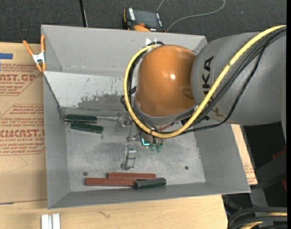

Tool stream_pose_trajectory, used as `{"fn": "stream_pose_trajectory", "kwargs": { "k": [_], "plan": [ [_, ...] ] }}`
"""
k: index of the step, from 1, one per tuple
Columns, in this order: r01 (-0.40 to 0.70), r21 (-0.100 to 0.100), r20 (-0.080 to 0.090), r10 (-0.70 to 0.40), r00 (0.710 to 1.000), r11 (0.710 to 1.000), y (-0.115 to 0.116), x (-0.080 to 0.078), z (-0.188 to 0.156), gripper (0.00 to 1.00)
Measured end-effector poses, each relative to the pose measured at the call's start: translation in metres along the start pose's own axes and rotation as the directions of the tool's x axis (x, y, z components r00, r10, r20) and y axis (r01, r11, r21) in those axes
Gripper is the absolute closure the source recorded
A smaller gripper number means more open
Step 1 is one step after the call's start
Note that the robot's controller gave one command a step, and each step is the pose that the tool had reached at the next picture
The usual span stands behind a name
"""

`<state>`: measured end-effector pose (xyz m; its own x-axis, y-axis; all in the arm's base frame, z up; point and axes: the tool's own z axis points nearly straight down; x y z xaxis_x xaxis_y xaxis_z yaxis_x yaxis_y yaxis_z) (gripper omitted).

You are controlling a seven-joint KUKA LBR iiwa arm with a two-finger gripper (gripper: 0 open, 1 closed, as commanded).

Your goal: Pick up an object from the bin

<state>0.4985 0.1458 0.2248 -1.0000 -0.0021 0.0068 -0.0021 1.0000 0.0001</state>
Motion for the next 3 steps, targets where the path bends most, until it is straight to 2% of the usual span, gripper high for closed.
{"fn": "stream_pose_trajectory", "kwargs": {
  "k": [1, 2, 3],
  "plan": [
    [-0.164, 0.002, -0.001, 0.164, 0.987, 0.987, -0.072, 0.01, 0.132, 0.0],
    [-0.273, -0.005, 0.012, 0.273, 0.962, 0.962, -0.087, 0.016, 0.155, 0.0],
    [-0.27, -0.002, 0.0, 0.27, 0.963, 0.963, -0.087, 0.018, 0.153, 1.0]
  ]
}}
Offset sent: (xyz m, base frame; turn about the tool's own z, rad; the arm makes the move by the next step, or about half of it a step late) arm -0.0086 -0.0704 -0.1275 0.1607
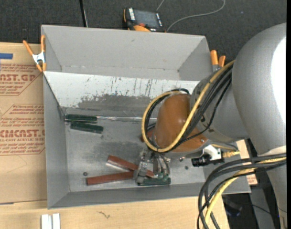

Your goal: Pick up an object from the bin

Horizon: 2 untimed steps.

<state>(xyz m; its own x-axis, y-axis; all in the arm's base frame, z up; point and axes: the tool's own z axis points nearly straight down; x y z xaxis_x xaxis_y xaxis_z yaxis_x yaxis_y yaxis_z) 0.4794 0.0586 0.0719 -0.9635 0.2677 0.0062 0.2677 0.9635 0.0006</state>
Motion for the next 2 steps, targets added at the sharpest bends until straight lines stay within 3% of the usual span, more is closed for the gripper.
{"fn": "stream_pose_trajectory", "kwargs": {
  "k": [1, 2],
  "plan": [
    [0.705, 0.008, 0.009, -0.705, 0.71, 0.71, 0.037, -0.016, -0.001, 1.0],
    [0.822, 0.007, 0.007, -0.822, 0.57, 0.57, 0.029, -0.018, -0.061, 1.0]
  ]
}}
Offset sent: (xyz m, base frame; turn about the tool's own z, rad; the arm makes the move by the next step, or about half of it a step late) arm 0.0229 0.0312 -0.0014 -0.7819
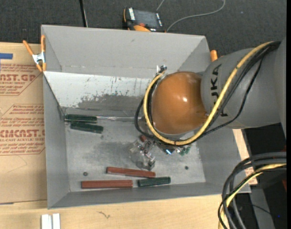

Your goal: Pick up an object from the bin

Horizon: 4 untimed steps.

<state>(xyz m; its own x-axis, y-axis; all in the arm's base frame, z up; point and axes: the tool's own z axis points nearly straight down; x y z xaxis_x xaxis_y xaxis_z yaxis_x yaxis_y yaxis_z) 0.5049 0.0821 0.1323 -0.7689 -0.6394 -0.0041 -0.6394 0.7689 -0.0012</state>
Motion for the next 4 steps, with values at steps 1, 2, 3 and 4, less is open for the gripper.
{"fn": "stream_pose_trajectory", "kwargs": {
  "k": [1, 2, 3, 4],
  "plan": [
    [0.0, -0.003, -0.002, 0.0, 1.0, 1.0, 0.001, 0.0, 0.001, 0.0],
    [-0.05, -0.004, -0.006, 0.05, 0.999, 0.999, 0.023, 0.015, 0.018, 0.0],
    [-0.159, 0.004, 0.01, 0.159, 0.987, 0.987, 0.009, 0.02, 0.062, 0.0],
    [-0.159, -0.001, -0.003, 0.159, 0.987, 0.987, 0.011, 0.022, 0.062, 1.0]
  ]
}}
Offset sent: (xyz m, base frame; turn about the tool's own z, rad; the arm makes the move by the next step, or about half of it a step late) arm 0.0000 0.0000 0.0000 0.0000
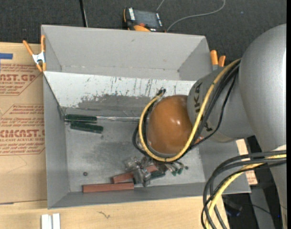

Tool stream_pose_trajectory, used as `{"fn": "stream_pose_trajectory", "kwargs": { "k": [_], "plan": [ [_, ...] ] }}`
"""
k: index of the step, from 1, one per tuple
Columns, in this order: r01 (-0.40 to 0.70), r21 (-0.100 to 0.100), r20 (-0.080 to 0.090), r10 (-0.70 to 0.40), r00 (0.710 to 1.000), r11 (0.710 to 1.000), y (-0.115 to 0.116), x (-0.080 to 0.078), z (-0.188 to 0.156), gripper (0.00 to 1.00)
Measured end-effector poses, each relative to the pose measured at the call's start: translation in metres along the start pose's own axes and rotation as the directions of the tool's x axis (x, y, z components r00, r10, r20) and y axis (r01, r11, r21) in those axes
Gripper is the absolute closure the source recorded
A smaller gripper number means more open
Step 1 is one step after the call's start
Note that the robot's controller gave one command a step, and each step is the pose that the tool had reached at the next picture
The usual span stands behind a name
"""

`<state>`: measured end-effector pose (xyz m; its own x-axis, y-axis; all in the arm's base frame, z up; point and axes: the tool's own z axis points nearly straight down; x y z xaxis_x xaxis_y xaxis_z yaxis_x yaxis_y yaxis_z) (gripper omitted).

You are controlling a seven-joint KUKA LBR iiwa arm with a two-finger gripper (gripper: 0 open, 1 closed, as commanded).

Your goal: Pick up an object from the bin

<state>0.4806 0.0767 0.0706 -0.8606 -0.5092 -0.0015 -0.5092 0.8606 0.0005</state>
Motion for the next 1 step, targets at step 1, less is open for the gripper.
{"fn": "stream_pose_trajectory", "kwargs": {
  "k": [1],
  "plan": [
    [-0.046, 0.004, 0.007, 0.046, 0.999, 0.999, -0.0127, 0.0067, -0.1723, 1.0]
  ]
}}
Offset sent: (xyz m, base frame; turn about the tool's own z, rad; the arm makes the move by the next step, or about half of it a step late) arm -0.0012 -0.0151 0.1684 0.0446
